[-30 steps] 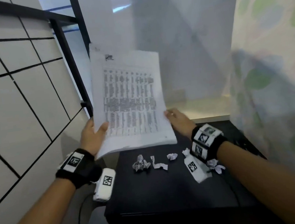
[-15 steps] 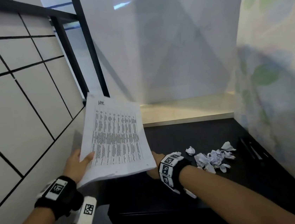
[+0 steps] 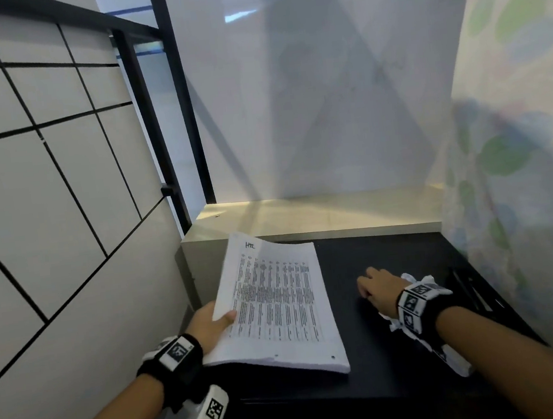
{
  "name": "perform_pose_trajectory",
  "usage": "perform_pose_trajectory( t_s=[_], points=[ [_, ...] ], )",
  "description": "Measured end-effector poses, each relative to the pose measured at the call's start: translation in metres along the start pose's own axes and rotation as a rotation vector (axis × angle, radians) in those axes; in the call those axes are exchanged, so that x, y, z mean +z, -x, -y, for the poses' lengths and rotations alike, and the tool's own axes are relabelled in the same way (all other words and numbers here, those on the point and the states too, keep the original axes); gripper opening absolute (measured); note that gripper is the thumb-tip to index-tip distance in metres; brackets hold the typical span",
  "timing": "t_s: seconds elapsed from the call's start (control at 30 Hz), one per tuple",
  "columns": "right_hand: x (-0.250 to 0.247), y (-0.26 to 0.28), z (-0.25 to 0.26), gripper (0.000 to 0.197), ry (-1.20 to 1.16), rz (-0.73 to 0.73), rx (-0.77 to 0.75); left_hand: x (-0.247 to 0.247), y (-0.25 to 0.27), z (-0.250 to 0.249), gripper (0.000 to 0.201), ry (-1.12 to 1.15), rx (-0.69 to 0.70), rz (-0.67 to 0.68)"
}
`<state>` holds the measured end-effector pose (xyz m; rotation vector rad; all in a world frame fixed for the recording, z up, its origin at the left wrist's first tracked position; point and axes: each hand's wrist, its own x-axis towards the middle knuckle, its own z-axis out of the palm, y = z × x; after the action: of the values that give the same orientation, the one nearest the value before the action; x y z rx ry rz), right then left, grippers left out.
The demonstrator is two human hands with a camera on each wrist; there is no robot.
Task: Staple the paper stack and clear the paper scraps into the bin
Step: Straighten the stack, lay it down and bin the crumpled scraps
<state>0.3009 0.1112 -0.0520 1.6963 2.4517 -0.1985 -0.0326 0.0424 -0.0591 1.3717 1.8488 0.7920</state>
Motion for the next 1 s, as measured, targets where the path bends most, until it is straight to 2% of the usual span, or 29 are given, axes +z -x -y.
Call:
perform_pose_trajectory(
  t_s=[0.23,0.33,0.4,0.5,0.57,0.63,0.7,0.8,0.87,1.0],
  points=[
    [0.000,0.005,-0.006,0.014,0.000,-0.002,0.029,0.009,0.007,-0.015,0.038,-0.133,-0.033,0.185],
    [-0.002,0.009,-0.002,0.008,0.003,-0.001,0.044,0.005,0.004,-0.020,0.040,-0.196,-0.030,0.203],
    [-0.004,0.010,0.005,0.025,0.035,-0.019,0.018,0.003,0.004,-0.024,0.043,-0.252,-0.016,0.188],
    [-0.010,0.016,0.025,0.049,-0.063,-0.039,-0.126,0.005,0.001,-0.029,0.043,-0.321,-0.030,0.192],
    [-0.013,0.025,0.041,0.063,-0.144,0.081,-0.204,0.007,-0.001,-0.030,0.047,-0.327,-0.055,0.202],
    [-0.011,0.031,0.051,0.076,-0.131,0.212,-0.213,0.009,-0.006,-0.027,0.060,-0.327,-0.087,0.194],
    [-0.010,0.033,0.054,0.081,-0.119,0.239,-0.196,0.010,-0.008,-0.030,0.064,-0.372,-0.080,0.214],
    [-0.012,0.034,0.050,0.080,-0.139,0.247,-0.181,0.013,-0.008,-0.032,0.047,-0.481,-0.074,0.229],
    [-0.011,0.035,0.049,0.080,-0.146,0.250,-0.183,0.013,-0.009,-0.030,0.046,-0.551,-0.108,0.223],
    [-0.009,0.037,0.053,0.081,-0.142,0.246,-0.172,0.014,-0.004,-0.033,0.063,-0.674,-0.134,0.146]
  ],
)
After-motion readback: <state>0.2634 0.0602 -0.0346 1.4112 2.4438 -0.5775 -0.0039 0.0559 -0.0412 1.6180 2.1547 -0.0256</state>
